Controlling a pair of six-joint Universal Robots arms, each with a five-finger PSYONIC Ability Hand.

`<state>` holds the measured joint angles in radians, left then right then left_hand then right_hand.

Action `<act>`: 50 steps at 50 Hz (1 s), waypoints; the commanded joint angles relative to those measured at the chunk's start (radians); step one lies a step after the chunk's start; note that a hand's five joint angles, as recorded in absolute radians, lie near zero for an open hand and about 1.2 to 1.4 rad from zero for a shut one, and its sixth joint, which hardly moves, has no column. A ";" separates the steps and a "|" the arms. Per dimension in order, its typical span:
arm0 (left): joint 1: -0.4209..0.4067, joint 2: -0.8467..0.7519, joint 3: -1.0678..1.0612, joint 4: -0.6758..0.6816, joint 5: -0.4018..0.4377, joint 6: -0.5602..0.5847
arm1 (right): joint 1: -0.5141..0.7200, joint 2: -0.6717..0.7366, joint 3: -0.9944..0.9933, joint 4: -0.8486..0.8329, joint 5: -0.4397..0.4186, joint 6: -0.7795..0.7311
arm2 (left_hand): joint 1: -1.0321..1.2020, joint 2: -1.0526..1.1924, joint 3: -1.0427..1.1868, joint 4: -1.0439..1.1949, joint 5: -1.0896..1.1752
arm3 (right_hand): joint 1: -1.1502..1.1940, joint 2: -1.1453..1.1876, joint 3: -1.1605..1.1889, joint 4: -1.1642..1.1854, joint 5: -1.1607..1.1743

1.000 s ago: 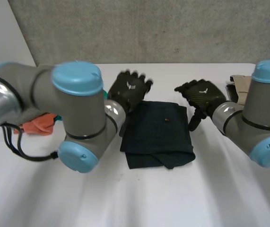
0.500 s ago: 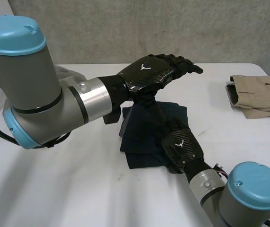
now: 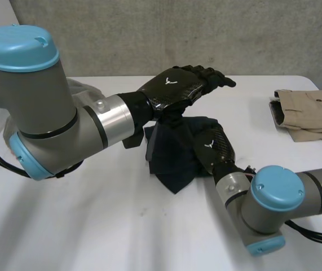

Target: Fold the laundry.

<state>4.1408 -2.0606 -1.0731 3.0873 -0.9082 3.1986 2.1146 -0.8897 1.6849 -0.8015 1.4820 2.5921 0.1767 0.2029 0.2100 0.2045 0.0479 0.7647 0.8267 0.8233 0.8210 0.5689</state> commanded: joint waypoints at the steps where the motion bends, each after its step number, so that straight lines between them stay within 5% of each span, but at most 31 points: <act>1: 0.007 0.005 -0.011 0.014 0.000 -0.002 | -0.007 0.020 -0.099 0.054 -0.005 0.066 | 0.031 0.005 -0.002 0.003 -0.015 | 0.632 0.570 0.573 0.575 0.653; 7: 0.007 0.014 -0.008 0.039 -0.005 -0.006 | -0.045 -0.035 -0.151 0.074 -0.012 0.131 | 0.031 0.005 -0.002 0.003 -0.015 | 0.632 0.570 0.573 0.575 0.653; 16: 0.009 0.043 0.002 0.091 -0.038 -0.010 | -0.249 -0.094 -0.315 0.064 -0.189 0.195 | 0.031 0.005 -0.002 0.003 -0.015 | 0.632 0.570 0.573 0.575 0.653; 22: 0.003 0.057 0.004 0.137 -0.070 -0.032 | -0.386 -0.060 -0.453 0.048 -0.227 0.246 | 0.031 0.005 -0.002 0.003 -0.015 | 0.632 0.570 0.573 0.575 0.653; 30: -0.004 0.056 0.001 0.139 -0.066 -0.063 | -0.613 0.076 -0.622 -0.083 -0.350 0.457 | 0.031 0.005 -0.002 0.003 -0.015 | 0.632 0.570 0.573 0.575 0.653; 42: -0.013 0.051 -0.042 0.137 -0.075 -0.056 | -0.837 0.521 -0.875 -0.231 -0.581 0.563 | 0.043 0.017 0.009 0.015 -0.003 | 0.632 0.570 0.573 0.575 0.653; 50: -0.030 0.053 -0.067 0.137 -0.077 -0.056 | -0.933 0.545 -0.799 -0.271 -0.629 0.562 | 0.054 0.028 0.021 0.027 0.009 | 0.632 0.570 0.573 0.575 0.653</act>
<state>4.1217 -2.0096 -1.1267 3.2246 -0.9833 3.1426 1.2388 -0.3433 0.8163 -1.0421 0.8790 3.1591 0.1767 0.2029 0.2101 0.2047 0.0475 1.0073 1.1472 1.1536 1.2009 0.9401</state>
